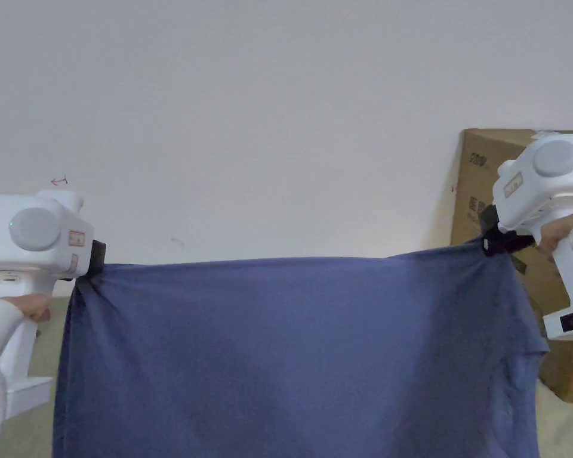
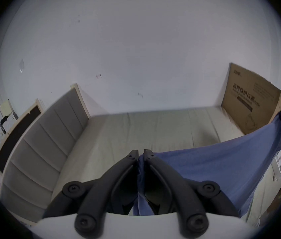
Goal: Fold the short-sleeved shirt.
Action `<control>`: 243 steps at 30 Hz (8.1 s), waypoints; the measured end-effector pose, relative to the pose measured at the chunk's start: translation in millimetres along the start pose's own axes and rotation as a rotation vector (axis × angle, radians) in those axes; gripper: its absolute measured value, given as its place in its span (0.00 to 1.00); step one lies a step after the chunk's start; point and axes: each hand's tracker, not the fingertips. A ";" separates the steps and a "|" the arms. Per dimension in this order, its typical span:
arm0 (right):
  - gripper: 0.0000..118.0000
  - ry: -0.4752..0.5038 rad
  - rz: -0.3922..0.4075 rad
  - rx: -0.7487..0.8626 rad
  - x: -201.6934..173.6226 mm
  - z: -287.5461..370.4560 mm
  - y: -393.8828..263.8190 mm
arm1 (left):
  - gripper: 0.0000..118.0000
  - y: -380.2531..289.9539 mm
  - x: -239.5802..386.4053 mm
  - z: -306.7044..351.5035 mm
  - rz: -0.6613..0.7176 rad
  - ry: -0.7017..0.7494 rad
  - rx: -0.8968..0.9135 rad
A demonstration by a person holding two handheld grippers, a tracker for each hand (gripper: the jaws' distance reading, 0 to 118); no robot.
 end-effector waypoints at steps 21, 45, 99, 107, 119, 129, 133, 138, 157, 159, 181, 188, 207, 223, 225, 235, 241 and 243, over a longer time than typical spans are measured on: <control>0.02 -0.038 -0.065 0.299 -36.6 125.7 135.4 | 0.03 154.5 -16.0 30.9 0.073 0.121 0.227; 0.02 -0.061 -0.155 -0.372 -30.5 -252.0 -120.4 | 0.03 -164.0 26.2 -242.5 0.115 0.175 -0.372; 0.00 0.056 0.012 -0.106 -25.3 121.9 -558.6 | 0.00 -487.1 3.1 217.3 0.232 -0.003 -0.358; 0.00 0.070 0.006 -0.159 -28.9 114.4 -562.1 | 0.00 -505.7 4.5 217.4 0.222 0.020 -0.399; 0.00 0.064 0.021 -0.301 -33.6 99.0 -568.8 | 0.68 -504.2 -38.4 151.9 0.247 0.010 -0.471; 0.00 0.061 -0.008 -0.341 -28.9 98.1 -567.6 | 0.02 -509.0 -22.0 145.6 0.206 -0.044 -0.487; 0.25 0.053 -0.022 -0.277 -21.2 100.6 -558.9 | 0.02 -504.5 -20.3 148.7 0.211 -0.039 -0.478; 0.70 0.050 0.011 -0.244 -9.1 85.4 -544.4 | 0.02 -503.1 -17.2 149.7 0.210 -0.037 -0.490; 0.00 0.033 0.006 -0.316 8.7 69.6 -532.9 | 0.02 -475.1 -15.5 160.3 0.165 -0.014 -0.474; 0.00 0.026 0.024 -0.298 7.2 71.0 -523.6 | 0.02 -468.2 -16.2 157.8 0.147 -0.016 -0.472; 0.54 -0.016 -0.012 -0.324 13.7 -50.9 -436.5 | 0.76 -402.7 -22.4 30.9 0.147 -0.028 -0.495; 0.09 0.033 -0.015 -0.227 10.6 17.1 -460.2 | 0.03 -427.1 -34.0 101.6 0.351 -0.016 -0.457; 0.00 0.020 -0.011 -0.263 -16.9 39.0 -503.0 | 0.45 -449.3 -34.0 52.4 0.252 -0.003 -0.510; 0.79 -0.010 -0.002 -0.252 17.2 16.8 -492.4 | 0.02 -434.5 -20.1 52.8 0.141 -0.019 -0.583; 0.79 -0.036 0.002 -0.274 25.6 -4.6 -489.3 | 0.02 -432.5 -21.3 54.8 0.153 -0.029 -0.584; 0.07 -0.041 0.003 -0.379 13.9 -25.5 -489.5 | 0.02 -430.2 -17.3 63.1 0.135 -0.044 -0.594; 0.07 -0.017 -0.013 -0.323 32.3 21.2 -468.3 | 0.02 -415.6 -32.4 87.8 0.136 -0.099 -0.571; 0.07 -0.031 0.029 -0.332 34.9 34.7 -469.4 | 0.02 -414.7 -38.5 100.5 0.140 -0.113 -0.565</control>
